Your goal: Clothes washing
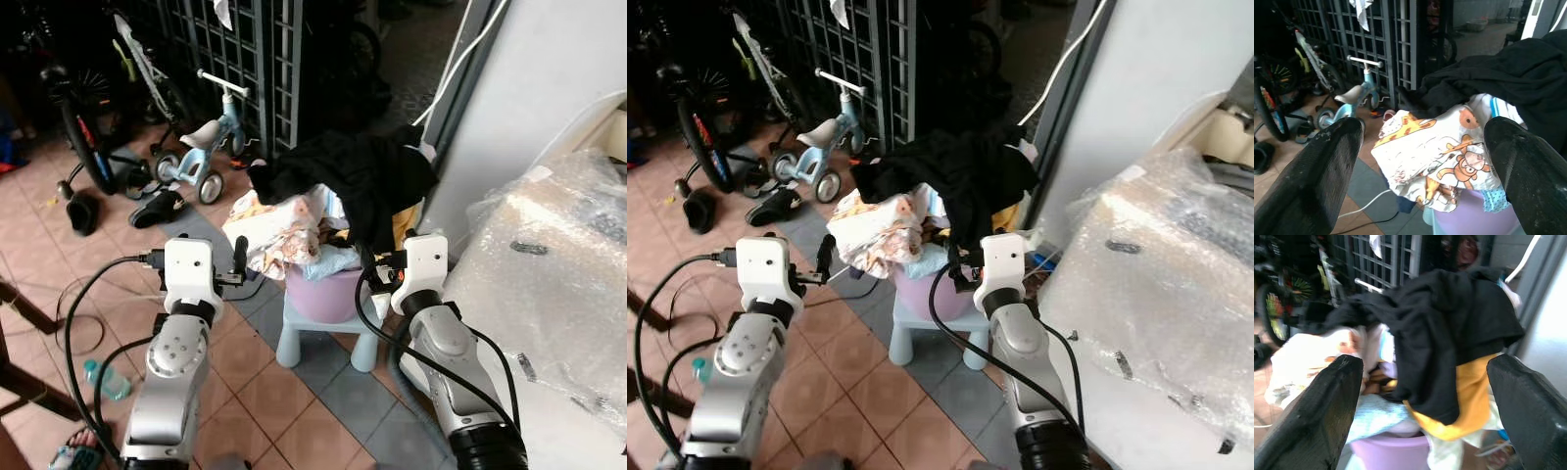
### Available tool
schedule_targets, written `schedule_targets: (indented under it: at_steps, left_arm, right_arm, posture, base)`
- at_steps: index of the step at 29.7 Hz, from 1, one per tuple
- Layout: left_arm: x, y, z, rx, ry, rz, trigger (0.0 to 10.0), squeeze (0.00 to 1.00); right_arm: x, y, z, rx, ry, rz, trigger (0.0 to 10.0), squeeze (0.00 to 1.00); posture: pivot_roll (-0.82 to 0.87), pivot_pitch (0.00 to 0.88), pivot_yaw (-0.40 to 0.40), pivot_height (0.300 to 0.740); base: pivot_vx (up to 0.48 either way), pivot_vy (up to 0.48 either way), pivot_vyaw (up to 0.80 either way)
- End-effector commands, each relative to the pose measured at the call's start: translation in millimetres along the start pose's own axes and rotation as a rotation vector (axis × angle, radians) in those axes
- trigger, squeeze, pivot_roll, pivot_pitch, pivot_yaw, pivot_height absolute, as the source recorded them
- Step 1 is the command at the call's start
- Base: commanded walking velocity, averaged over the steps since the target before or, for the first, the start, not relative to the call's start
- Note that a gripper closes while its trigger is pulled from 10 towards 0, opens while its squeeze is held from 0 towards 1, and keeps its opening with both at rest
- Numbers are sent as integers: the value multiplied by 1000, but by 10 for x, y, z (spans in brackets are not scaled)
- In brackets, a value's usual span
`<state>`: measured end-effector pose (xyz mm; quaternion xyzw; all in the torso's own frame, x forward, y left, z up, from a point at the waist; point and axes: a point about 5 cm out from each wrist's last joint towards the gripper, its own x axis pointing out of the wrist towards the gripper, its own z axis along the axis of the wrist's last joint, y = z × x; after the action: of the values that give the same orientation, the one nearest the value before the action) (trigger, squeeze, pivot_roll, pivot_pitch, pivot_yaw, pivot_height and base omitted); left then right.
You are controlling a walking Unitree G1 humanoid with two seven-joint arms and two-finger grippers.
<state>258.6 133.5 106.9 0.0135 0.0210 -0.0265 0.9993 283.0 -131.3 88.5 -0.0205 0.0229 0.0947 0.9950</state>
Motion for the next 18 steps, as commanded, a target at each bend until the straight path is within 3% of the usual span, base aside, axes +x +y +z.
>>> schedule_targets:
  at_steps: [1,7,12,18]
  left_arm:
    - [-13,78,15,6,4,29,10000,0]
    - [-9,70,4,-8,6,25,10000,0]
    - [0,58,11,-4,-2,16,10000,0]
    - [5,51,22,-11,-4,21,10000,0]
  right_arm:
    - [50,59,48,-4,-17,28,10000,0]
    - [57,113,61,-84,-35,99,10000,0]
    - [79,72,65,-134,-39,73,10000,0]
    - [139,63,85,-143,-47,89,10000,0]
  posture:
    - [1,0,-25,740]
    - [-3,0,-28,740]
    - [-3,0,-32,740]
    - [1,0,-35,740]
  base:
    - [472,0,0]
    - [445,0,0]
    - [425,0,0]
    - [424,0,0]
